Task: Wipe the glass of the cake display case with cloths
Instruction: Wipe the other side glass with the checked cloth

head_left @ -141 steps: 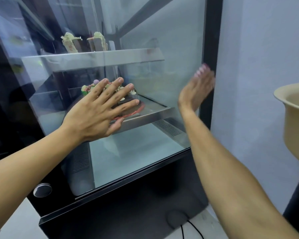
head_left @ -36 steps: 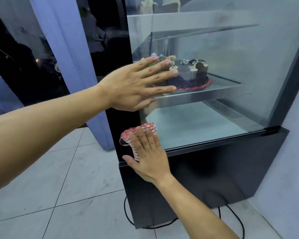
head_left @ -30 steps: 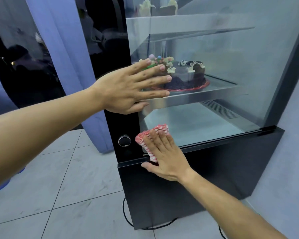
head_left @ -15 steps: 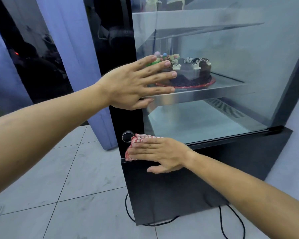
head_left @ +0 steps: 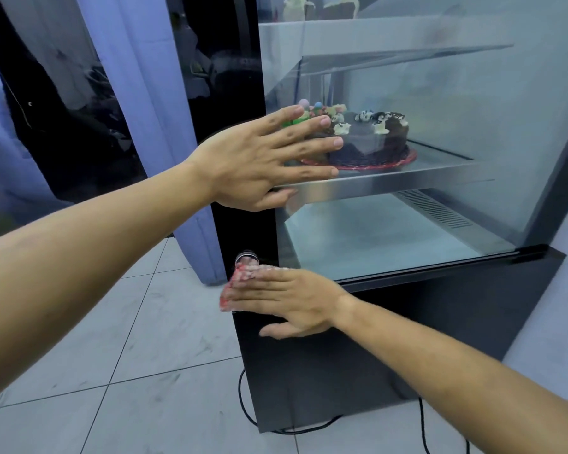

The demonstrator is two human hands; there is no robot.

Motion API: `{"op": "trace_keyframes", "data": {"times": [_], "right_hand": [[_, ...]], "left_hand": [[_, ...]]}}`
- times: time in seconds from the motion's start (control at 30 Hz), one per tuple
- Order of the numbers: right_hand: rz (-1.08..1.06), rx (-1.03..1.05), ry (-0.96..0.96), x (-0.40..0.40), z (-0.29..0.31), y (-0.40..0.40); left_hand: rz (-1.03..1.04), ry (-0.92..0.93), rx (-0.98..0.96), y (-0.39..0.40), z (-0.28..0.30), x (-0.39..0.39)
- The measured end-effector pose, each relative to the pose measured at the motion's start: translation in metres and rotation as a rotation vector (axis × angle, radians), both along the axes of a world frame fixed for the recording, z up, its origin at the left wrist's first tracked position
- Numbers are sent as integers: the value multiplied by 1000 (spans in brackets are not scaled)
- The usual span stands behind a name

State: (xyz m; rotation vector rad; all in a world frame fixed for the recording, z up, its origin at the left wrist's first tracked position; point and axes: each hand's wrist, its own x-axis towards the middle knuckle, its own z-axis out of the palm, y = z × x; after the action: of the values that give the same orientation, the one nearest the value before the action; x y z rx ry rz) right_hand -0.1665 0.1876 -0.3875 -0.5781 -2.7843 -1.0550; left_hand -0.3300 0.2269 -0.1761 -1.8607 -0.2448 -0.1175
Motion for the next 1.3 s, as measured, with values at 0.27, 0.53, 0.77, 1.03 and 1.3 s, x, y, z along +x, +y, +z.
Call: {"op": "trace_keyframes", "data": {"times": [0.27,0.53,0.77,1.03,1.3], "right_hand": [[-26,144,15,35,4,8],[-90,422,370,62,18,16],[-256,439,900,28,48,24],[-190,376,1404,15,90,6],[40,-133,1888,16,164,-40]], "left_hand": [[6,-52,-16,-4,0,4],[23,-223,-51,-13,1,4],[59,-713,-8,-21,-9,2],[-107,-792,-25,-17,-9,3],[-222,-1058,-254,-46,-8,35]]}}
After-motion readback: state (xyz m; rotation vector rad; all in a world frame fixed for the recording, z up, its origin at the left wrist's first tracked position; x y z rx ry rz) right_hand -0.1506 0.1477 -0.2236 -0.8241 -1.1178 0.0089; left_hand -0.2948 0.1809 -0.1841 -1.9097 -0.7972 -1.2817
